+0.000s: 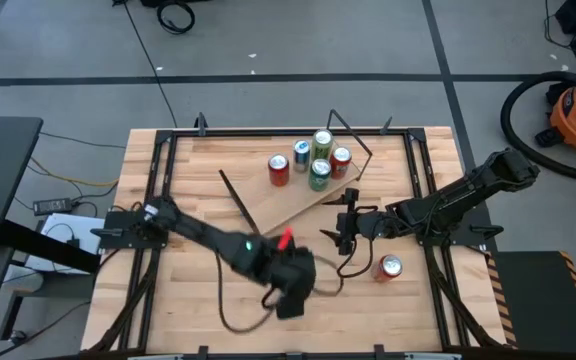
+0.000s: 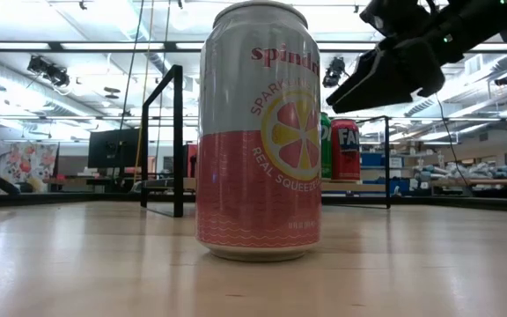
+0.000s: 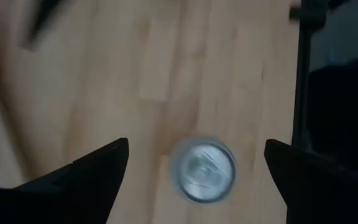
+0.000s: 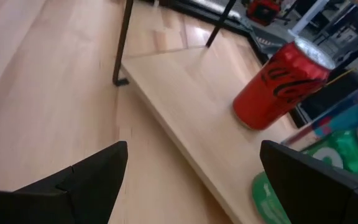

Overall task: Place canned beverage on shelf
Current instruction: Put the white and orange soda can on the shelf aligned with the red soda can

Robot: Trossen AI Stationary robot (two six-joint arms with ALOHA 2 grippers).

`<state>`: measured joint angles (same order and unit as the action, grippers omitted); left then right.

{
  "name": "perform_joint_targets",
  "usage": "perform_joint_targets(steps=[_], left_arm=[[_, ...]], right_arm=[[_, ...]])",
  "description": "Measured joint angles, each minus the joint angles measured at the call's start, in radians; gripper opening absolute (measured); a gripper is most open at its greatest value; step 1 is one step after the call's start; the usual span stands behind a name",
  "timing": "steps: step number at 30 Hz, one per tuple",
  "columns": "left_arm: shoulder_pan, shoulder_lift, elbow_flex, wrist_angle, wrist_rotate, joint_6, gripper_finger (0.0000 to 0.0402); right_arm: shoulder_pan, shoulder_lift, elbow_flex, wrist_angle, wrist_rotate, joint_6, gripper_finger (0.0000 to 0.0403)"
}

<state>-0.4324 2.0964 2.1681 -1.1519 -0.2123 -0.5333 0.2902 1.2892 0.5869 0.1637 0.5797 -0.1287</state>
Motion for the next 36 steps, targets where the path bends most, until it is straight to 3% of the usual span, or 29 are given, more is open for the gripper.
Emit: perform_joint_targets(steps=[8, 15, 27, 36], left_arm=[[-0.065, 0.116, -0.001, -0.003, -0.038, -0.042, 0.0386], [-0.076, 0.121, 0.0, -0.005, -0.112, -0.036, 0.0386], [-0.075, 0.173, 0.002, -0.019, -0.1, 0.026, 0.0386], [-0.059, 0.216, 0.0, -0.024, -0.029, 0.025, 0.0386]], right_arm=[[-0.007, 0.0, 0.0, 0.05, -0.052, -0.013, 0.0378], [-0.007, 0.0, 0.0, 0.051, -0.083, 0.0, 0.0378], [0.001, 0.0, 0.0, 0.031, -0.129, 0.031, 0.0378], [0.002, 0.0, 0.0, 0.031, -0.131, 0.032, 0.0378]])
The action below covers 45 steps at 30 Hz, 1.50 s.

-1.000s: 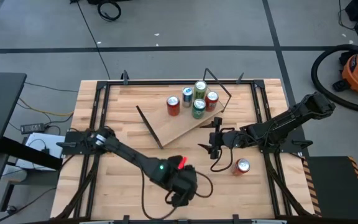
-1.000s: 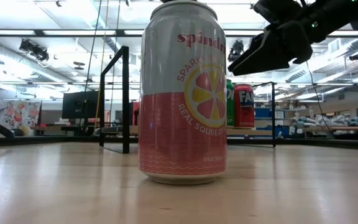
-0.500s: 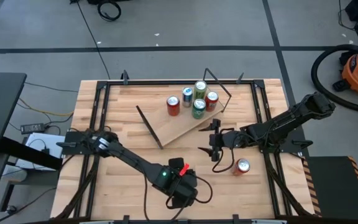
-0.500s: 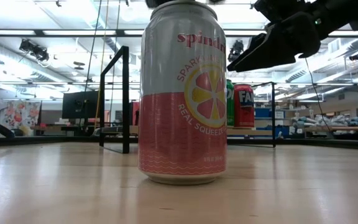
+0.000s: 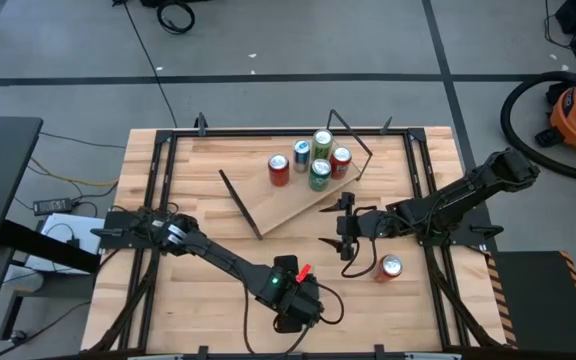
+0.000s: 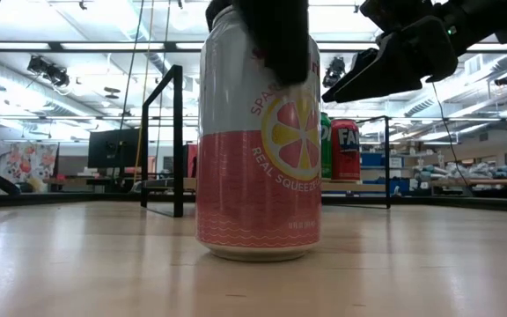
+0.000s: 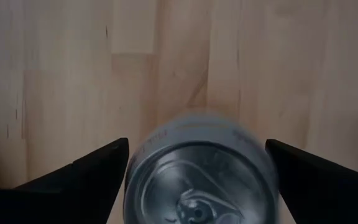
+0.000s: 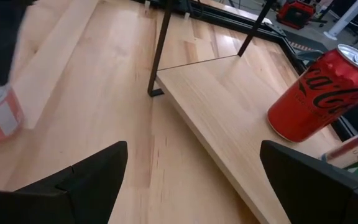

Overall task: Place canned beverage on shelf
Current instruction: Put the white and orange soda can on the shelf aligned with the red soda can

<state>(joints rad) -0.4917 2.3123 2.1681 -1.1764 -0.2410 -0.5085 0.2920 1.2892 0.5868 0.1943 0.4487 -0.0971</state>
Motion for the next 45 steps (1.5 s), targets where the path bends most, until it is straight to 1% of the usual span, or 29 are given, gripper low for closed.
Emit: perform_joint_targets(steps=[13, 17, 20, 27, 29, 35, 39, 42, 45], left_arm=[[0.015, 0.026, 0.0, -0.007, 0.004, 0.031, 0.0386], [0.02, 0.035, 0.0, 0.006, 0.027, 0.033, 0.0385], [0.021, 0.04, 0.0, 0.005, 0.03, 0.049, 0.037], [0.034, 0.039, 0.0, 0.014, 0.041, 0.072, 0.0308], [0.04, 0.038, 0.001, 0.011, 0.052, 0.093, 0.0299], [0.07, 0.024, -0.001, -0.037, 0.051, 0.139, 0.0298], [0.1, 0.002, -0.001, -0.086, 0.015, 0.184, 0.03], [0.124, -0.014, -0.001, -0.108, -0.001, 0.217, 0.03], [0.147, -0.035, -0.001, -0.141, -0.026, 0.262, 0.03]], right_arm=[[0.0, 0.0, 0.0, 0.007, -0.025, 0.002, 0.0378], [0.0, 0.0, 0.0, 0.004, -0.032, 0.008, 0.0378], [0.0, 0.0, 0.0, 0.006, -0.032, 0.008, 0.0378], [0.001, 0.0, 0.0, 0.002, -0.033, 0.009, 0.0378], [0.002, 0.0, 0.0, -0.001, -0.033, 0.011, 0.0378], [0.002, 0.0, 0.0, -0.001, -0.045, 0.012, 0.0378], [0.002, 0.0, -0.001, -0.011, -0.085, 0.027, 0.0378], [0.007, 0.0, -0.001, -0.03, -0.082, 0.042, 0.0378], [0.019, 0.0, -0.001, -0.045, -0.05, 0.042, 0.0378]])
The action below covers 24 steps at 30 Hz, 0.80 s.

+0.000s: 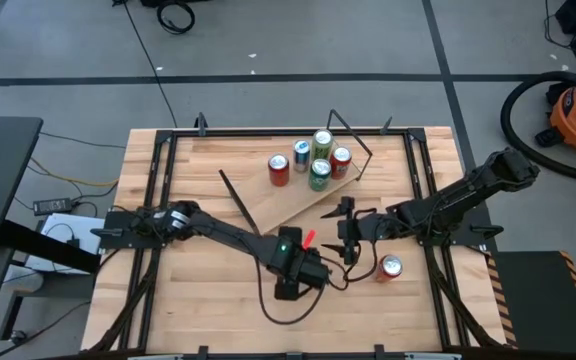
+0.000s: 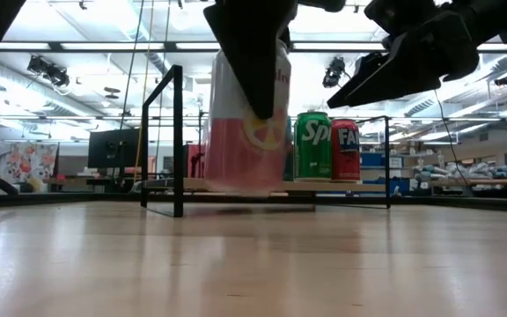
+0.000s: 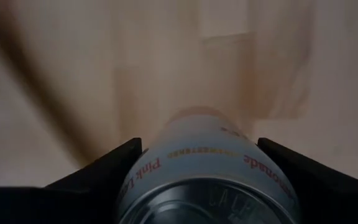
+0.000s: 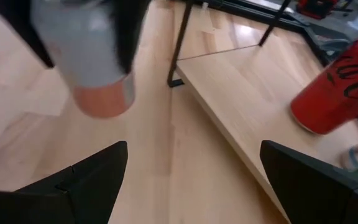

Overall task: Place canned beverage on shelf
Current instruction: Put the white and orange soda can on the shelf aligned with the red soda can

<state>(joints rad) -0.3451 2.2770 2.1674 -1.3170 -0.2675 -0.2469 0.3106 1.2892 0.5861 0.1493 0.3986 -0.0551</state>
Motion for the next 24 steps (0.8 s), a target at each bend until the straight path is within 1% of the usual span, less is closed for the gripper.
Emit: perform_joint_targets(steps=[4, 8, 15, 20, 24], left_arm=[[0.034, -0.042, 0.001, -0.04, -0.049, 0.055, 0.03], [0.08, -0.066, 0.001, -0.037, -0.063, 0.102, 0.03], [0.161, -0.08, 0.001, -0.038, -0.071, 0.214, 0.03], [0.213, -0.118, 0.002, -0.033, -0.072, 0.257, 0.03], [0.256, -0.123, 0.002, -0.021, -0.064, 0.293, 0.03]], right_arm=[[0.017, 0.0, 0.0, -0.016, 0.078, 0.0, 0.0378], [0.021, 0.0, 0.0, -0.039, 0.124, 0.0, 0.0378], [0.021, 0.0, 0.0, -0.062, 0.152, 0.0, 0.0378], [0.021, 0.0, 0.0, -0.078, 0.162, -0.006, 0.0378], [0.022, 0.0, 0.0, -0.08, 0.16, -0.006, 0.0378]])
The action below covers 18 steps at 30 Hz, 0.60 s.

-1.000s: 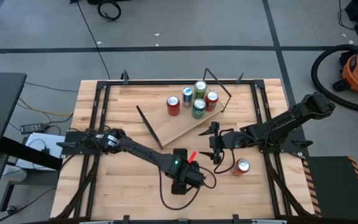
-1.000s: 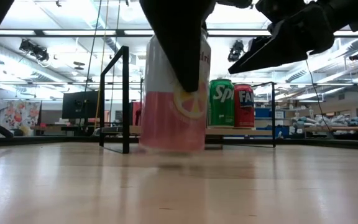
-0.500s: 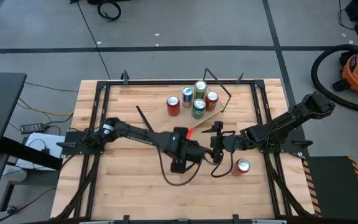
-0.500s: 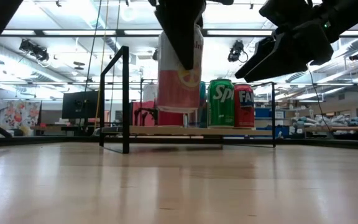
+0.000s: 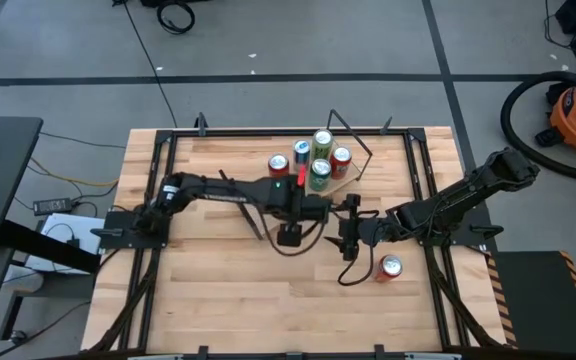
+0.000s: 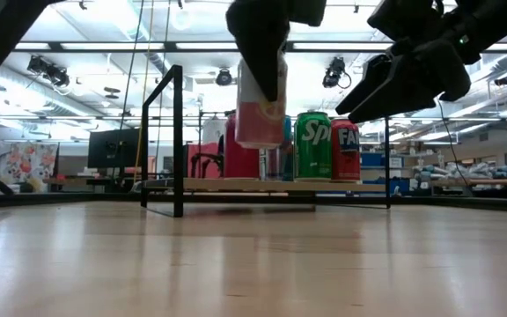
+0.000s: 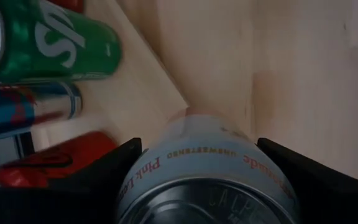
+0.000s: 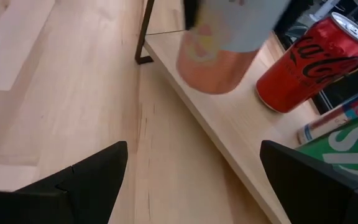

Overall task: Place canned beverage on shelf
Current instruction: Put the white and orange soda can on the shelf aligned with the red soda can

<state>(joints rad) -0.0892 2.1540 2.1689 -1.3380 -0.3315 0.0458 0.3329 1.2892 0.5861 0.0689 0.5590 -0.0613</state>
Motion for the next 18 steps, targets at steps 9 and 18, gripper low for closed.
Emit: perform_joint_targets(steps=[9, 18], left_arm=[[0.109, -0.006, 0.0, 0.046, 0.07, 0.1, 0.03], [0.19, -0.006, 0.0, 0.11, 0.167, 0.132, 0.03]], right_arm=[[0.002, 0.0, 0.0, -0.019, -0.026, 0.0, 0.0378], [0.015, 0.0, 0.0, -0.041, -0.029, 0.016, 0.0378]])
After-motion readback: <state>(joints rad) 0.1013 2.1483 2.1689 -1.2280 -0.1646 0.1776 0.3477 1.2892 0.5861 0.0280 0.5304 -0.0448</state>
